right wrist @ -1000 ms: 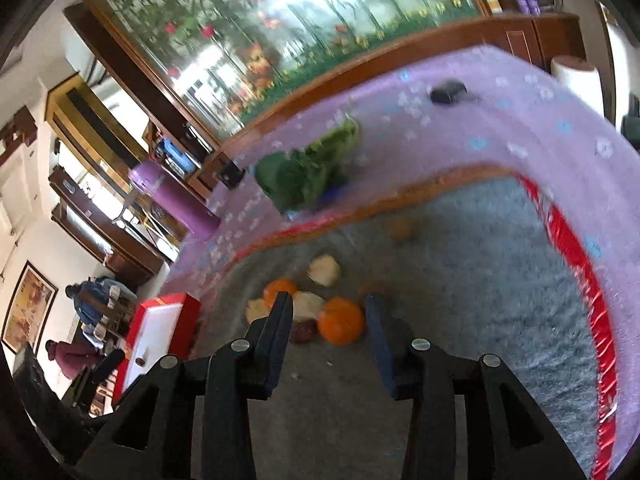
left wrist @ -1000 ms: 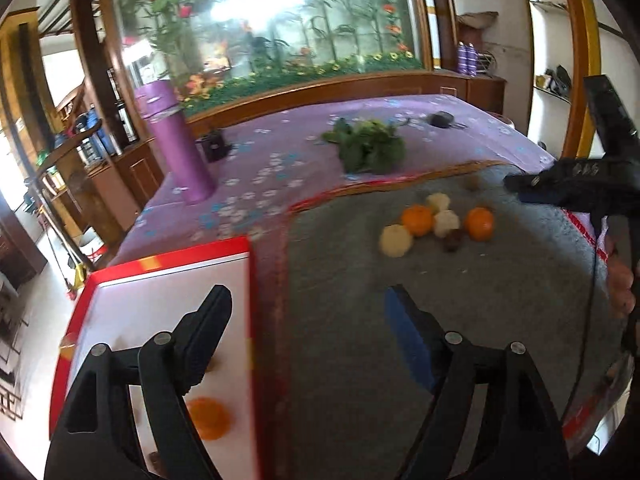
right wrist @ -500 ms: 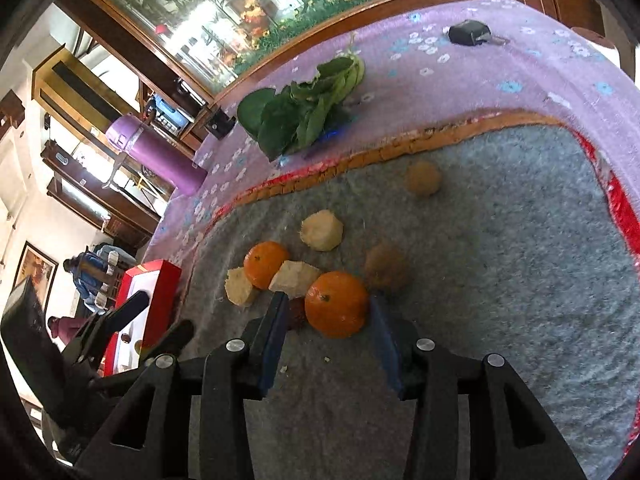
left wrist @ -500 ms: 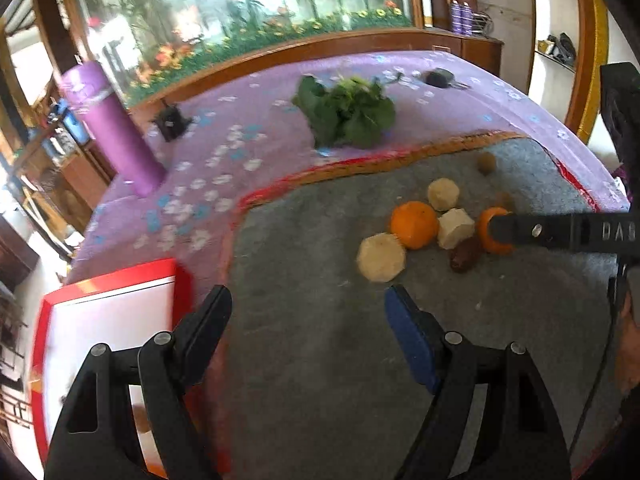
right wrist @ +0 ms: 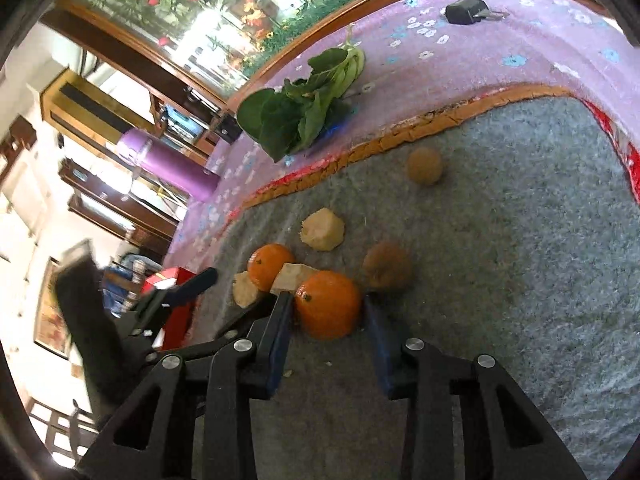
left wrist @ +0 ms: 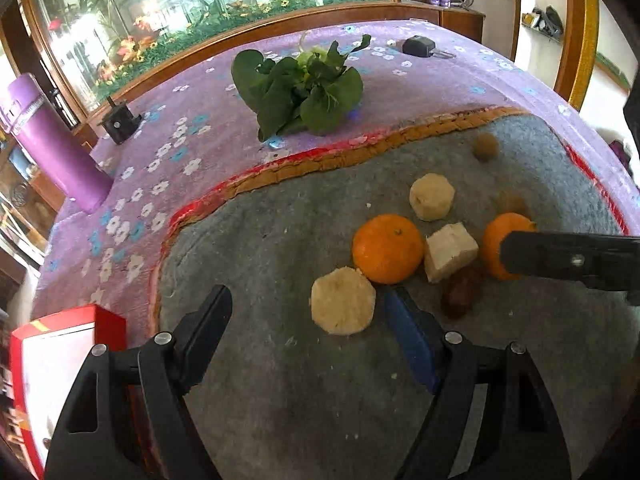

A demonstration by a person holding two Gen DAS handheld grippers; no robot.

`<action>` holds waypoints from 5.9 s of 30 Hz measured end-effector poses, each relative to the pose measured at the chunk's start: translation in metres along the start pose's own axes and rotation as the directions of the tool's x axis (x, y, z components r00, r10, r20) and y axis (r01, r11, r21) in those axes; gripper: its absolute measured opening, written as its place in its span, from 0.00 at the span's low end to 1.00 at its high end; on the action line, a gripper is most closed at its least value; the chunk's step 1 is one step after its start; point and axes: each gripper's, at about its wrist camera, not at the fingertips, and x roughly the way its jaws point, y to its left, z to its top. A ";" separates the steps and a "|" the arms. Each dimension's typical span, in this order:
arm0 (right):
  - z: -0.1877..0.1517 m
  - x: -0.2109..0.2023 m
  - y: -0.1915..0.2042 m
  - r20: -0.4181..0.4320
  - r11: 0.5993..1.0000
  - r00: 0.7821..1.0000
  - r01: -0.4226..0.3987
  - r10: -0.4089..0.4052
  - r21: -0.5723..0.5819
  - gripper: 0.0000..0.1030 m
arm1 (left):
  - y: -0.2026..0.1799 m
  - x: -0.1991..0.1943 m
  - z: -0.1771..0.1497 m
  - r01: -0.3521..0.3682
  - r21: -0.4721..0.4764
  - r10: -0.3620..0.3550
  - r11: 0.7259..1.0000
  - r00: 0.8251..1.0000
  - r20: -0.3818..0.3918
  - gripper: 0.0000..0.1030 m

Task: Organize fruits
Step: 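Move both open grippers back over the fruit on the mat, then grasp an orange with the right gripper while the left gripper grasps a pale round slice, then carry the orange and slice over the white tray and open both grippers, then move both open grippers back over the mat, then grasp a dark red date with the left gripper while the right gripper grasps a brown kiwi, then carry the date and kiwi over the white tray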

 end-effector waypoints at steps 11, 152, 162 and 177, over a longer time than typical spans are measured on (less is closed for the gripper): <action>0.003 -0.014 -0.011 0.062 0.992 0.993 -0.102 0.097 0.075 0.35 | 0.002 -0.006 -0.003 0.085 -0.037 -0.084 0.996 0.996 0.031 0.25; 0.018 -0.005 -0.011 0.100 0.972 0.968 0.232 -0.228 -0.032 0.24 | -0.056 -0.017 0.000 0.276 -0.013 -0.275 0.961 0.961 0.024 0.18; 0.018 -0.004 -0.010 0.105 0.971 0.968 0.235 -0.230 -0.043 0.24 | -0.061 -0.016 -0.001 0.243 0.015 -0.244 0.970 0.969 0.046 0.15; 0.008 -0.011 0.012 0.183 0.963 0.963 0.227 -0.199 -0.146 0.24 | 0.001 -0.092 -0.057 0.166 -0.126 -0.139 0.978 0.970 0.198 0.15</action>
